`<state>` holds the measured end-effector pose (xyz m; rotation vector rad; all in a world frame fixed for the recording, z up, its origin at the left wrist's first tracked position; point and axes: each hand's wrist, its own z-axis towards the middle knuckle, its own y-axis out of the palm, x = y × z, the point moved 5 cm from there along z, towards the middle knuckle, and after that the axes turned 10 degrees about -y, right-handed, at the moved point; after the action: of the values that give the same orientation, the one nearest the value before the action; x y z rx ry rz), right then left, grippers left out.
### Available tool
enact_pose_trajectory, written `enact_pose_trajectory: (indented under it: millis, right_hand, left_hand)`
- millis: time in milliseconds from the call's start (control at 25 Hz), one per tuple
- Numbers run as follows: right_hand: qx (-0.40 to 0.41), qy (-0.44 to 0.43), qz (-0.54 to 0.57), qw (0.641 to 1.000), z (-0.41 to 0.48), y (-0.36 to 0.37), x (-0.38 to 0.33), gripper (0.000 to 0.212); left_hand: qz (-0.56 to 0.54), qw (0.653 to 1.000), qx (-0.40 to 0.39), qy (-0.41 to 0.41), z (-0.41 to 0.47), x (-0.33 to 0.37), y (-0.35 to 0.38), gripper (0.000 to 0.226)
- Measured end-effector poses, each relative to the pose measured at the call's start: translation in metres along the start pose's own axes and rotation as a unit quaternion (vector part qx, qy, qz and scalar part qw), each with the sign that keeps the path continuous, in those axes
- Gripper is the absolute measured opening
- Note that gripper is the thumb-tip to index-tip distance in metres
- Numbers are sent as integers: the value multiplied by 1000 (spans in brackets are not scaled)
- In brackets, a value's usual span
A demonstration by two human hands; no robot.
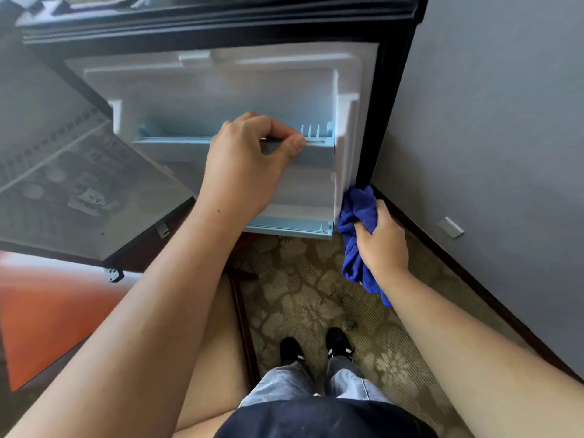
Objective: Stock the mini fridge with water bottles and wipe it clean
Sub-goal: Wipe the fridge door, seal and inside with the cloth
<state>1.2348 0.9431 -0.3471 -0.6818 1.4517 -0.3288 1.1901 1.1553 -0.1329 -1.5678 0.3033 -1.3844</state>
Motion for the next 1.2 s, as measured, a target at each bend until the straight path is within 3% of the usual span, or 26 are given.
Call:
enact_pose_trajectory:
  millis: [160, 360, 520, 760, 1040, 1200]
  right_hand:
    - [-76, 66, -43, 994, -4, 26, 35, 33]
    - [-113, 113, -30, 987, -2, 42, 43, 21]
    - [-28, 81, 62, 994, -16, 30, 24, 10]
    - [115, -45, 183, 975, -15, -18, -42, 22]
    - [112, -19, 150, 982, 0, -7, -29, 16]
    - [43, 47, 103, 993, 4, 10, -1, 14]
  left_hand:
    - [2, 1000, -2, -3, -4, -2, -1, 4]
    - [1, 1000, -3, -10, -4, -2, -2, 4]
    - [0, 1000, -6, -11, -5, 0, -3, 4]
    - [-1, 1000, -17, -11, -5, 2, -4, 4]
    - [5, 1000, -17, -13, 2, 2, 0, 6]
    - [3, 1000, -5, -9, 6, 1, 3, 5]
